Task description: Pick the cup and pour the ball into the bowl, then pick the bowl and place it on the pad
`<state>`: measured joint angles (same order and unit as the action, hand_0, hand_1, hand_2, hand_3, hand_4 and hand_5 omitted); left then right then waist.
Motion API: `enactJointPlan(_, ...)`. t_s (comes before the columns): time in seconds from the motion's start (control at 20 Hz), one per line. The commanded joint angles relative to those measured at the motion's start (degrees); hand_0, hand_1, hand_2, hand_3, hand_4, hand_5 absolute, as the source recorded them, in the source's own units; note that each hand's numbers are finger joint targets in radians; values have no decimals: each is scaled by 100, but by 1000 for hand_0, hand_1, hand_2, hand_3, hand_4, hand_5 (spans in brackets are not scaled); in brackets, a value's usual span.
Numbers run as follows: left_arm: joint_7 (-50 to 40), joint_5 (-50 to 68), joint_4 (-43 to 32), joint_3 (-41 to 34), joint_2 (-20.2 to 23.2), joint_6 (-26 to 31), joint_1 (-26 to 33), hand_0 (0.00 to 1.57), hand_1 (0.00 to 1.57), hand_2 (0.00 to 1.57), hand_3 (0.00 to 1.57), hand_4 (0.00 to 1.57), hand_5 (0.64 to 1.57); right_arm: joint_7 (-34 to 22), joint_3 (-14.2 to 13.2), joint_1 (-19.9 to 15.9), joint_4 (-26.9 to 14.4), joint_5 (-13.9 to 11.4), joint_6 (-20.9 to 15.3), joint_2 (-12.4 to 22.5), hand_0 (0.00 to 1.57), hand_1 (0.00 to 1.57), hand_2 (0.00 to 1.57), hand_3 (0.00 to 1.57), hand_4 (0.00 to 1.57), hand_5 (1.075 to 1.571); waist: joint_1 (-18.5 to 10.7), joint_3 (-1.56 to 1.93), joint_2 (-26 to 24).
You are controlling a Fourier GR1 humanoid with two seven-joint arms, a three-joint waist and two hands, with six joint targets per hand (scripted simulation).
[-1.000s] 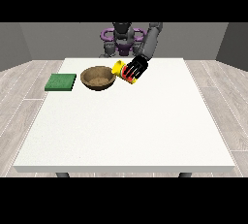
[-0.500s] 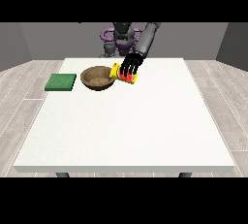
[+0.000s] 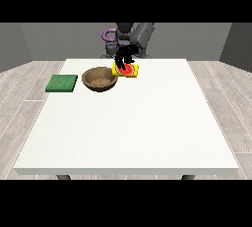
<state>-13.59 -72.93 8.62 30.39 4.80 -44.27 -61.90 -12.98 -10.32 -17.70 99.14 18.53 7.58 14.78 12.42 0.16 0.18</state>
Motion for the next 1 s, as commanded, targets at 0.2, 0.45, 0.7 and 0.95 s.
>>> enactJointPlan(0.2, -925, -1311, -113, 1143, -469, 1304, -338, 1503, 1503, 1571, 1571, 1057, 1505, 129, -60, 122, -501, -59, 68, -13, 0, 0, 0, 0, 373, 1566, -153, -10, -469)
enactJointPlan(0.45, -1410, -1603, 947, 1461, -477, 2075, 64, 1499, 1499, 1571, 1571, 1059, 1507, 611, -151, 183, -952, 44, 429, -14, 0, 0, 0, 0, 378, 1564, -79, -12, -338)
enactJointPlan(0.7, -652, -68, 1292, 34, -304, 700, 772, 1271, 1271, 1533, 1477, 960, 1490, 336, -415, 413, -704, 65, 318, 255, 0, 0, 0, 0, 360, 1564, -495, -31, -464)
enactJointPlan(0.95, 240, 1546, 1919, -1367, 456, 309, 781, 1186, 1186, 1571, 1571, 736, 1570, 369, -445, 625, -554, 120, 355, 217, 0, 0, 0, 0, 364, 1564, -612, -46, -390)
